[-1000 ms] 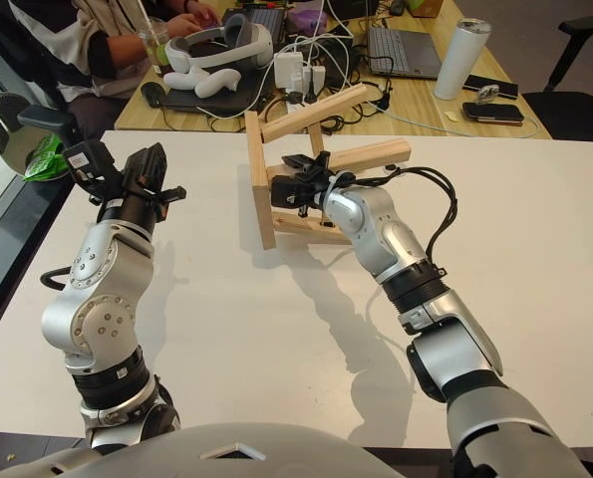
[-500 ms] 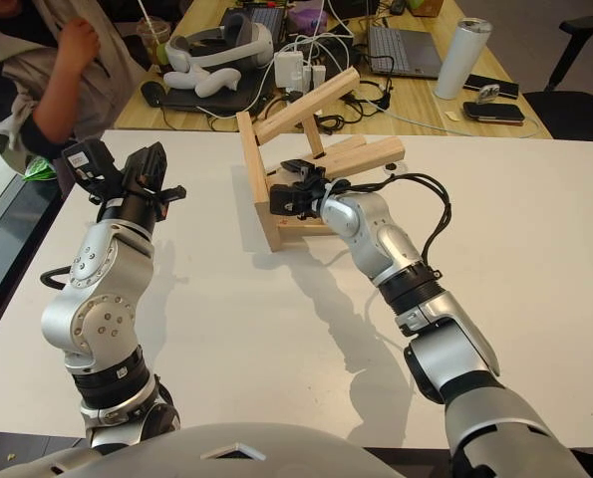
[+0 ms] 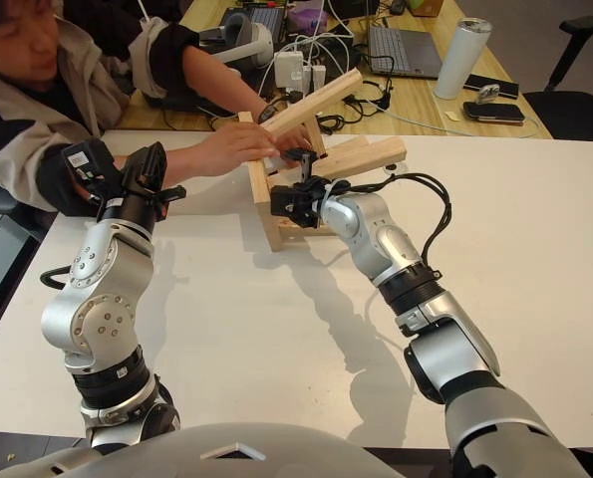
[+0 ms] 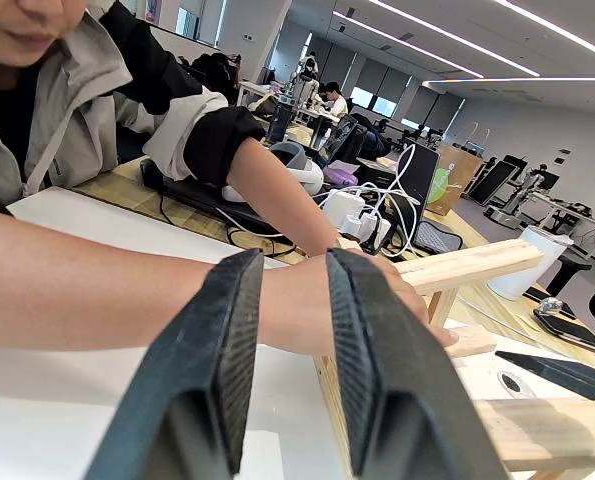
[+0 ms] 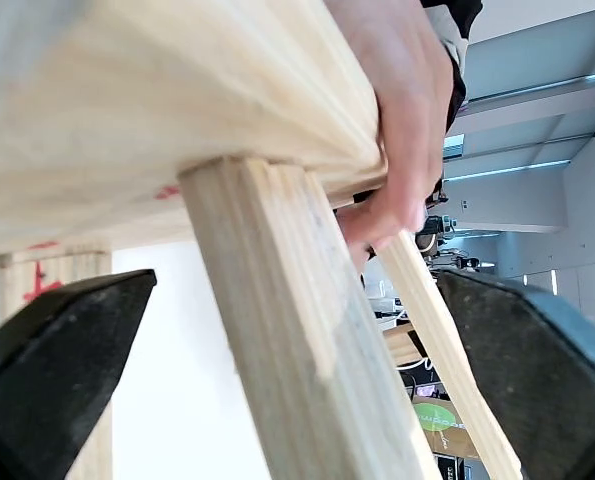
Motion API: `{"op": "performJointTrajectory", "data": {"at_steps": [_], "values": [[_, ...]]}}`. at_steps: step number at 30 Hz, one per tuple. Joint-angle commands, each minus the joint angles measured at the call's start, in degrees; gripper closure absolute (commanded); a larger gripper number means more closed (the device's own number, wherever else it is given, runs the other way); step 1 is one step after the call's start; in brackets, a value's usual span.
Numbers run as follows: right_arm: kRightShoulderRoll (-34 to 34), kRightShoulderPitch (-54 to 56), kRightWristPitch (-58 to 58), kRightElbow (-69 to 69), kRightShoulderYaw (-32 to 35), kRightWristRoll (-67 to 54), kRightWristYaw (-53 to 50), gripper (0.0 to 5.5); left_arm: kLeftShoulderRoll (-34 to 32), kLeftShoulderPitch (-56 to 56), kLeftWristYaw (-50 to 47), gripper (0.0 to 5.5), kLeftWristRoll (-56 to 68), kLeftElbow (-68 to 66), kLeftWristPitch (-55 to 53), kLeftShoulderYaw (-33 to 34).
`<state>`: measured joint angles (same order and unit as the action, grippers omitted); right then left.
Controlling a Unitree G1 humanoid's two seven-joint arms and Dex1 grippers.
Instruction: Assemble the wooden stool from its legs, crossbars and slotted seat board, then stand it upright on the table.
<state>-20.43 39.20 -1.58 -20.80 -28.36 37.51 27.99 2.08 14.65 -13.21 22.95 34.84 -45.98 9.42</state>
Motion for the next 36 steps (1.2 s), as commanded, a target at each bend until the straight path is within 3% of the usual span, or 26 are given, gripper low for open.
{"op": "performJointTrajectory", "data": {"at_steps": [1,4,8,25,36], "values": [[-0.6,0.7,0.0,-0.8,-0.9,1.4,-0.2,0.18,-0.3,0.6,0.1,4.37,-0.7,-0.5,-0.5,-0.2],[-1.0,0.9,-0.6,-0.9,-1.3,2.3,-0.7,0.18,-0.3,0.6,0.1,4.37,-0.7,-0.5,-0.4,-0.3],[-1.1,1.0,-1.3,-1.2,-1.4,2.6,-0.7,1.06,-0.2,0.6,0.1,4.37,-0.7,-0.5,-0.4,-0.3],[-1.2,1.7,-1.9,-2.2,-1.9,3.1,-1.8,3.52,-0.2,0.9,0.0,4.37,-0.7,-0.5,-0.4,-0.1],[-0.9,1.5,-1.8,-2.3,-1.4,3.4,-1.4,3.66,-0.2,1.1,0.0,4.37,-0.6,-0.5,-0.5,0.0]]}}
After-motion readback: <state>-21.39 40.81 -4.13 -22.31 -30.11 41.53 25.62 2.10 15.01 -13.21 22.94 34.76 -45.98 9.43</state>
